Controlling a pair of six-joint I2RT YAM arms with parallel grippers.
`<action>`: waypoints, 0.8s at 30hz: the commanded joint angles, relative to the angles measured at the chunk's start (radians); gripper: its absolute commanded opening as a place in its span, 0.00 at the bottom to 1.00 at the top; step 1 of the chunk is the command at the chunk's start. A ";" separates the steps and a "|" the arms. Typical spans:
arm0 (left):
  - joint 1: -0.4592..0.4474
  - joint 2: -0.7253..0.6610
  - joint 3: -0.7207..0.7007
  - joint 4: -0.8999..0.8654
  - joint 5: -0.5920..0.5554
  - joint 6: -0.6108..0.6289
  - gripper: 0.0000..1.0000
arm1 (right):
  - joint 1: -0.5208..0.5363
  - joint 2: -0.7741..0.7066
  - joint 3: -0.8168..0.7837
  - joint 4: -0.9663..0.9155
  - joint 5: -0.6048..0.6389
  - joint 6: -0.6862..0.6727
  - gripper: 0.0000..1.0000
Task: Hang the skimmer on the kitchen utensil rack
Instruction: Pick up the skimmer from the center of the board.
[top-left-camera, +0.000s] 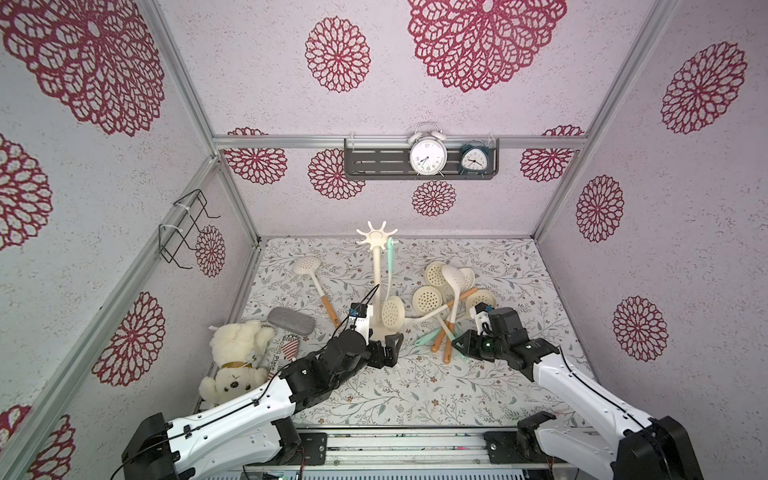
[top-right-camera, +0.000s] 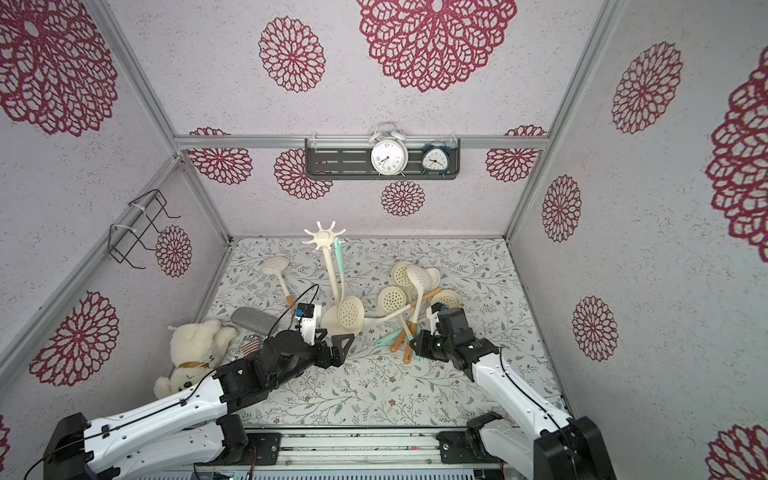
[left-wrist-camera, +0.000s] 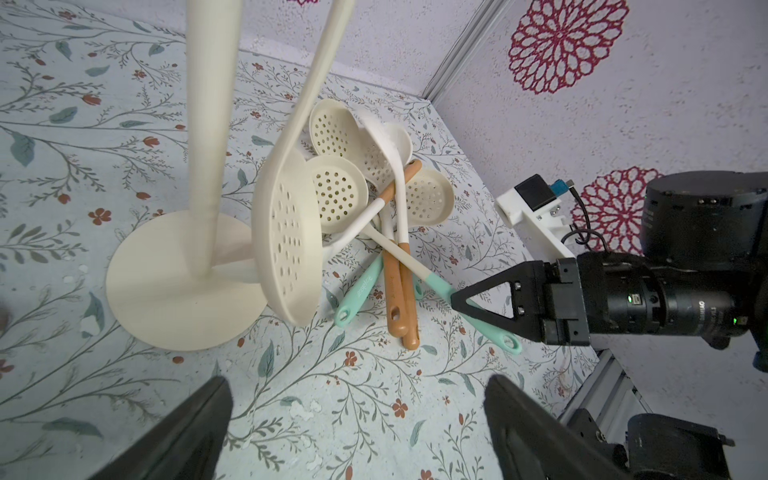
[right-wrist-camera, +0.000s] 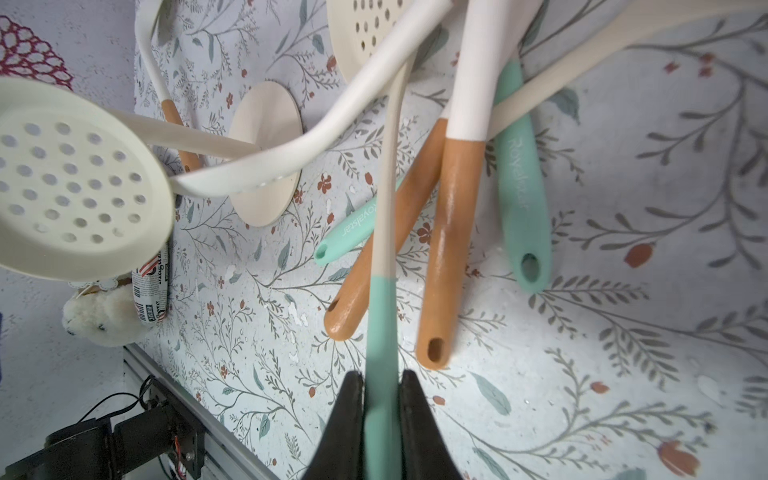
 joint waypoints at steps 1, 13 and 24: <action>-0.010 -0.003 0.051 -0.045 -0.026 0.037 0.99 | -0.008 -0.089 0.081 -0.077 0.127 0.003 0.00; -0.026 -0.014 0.128 -0.086 -0.036 0.076 0.98 | -0.015 -0.221 0.314 -0.349 0.526 -0.054 0.00; -0.080 0.024 0.212 -0.116 -0.063 0.133 0.98 | -0.019 -0.166 0.590 -0.503 0.657 -0.158 0.00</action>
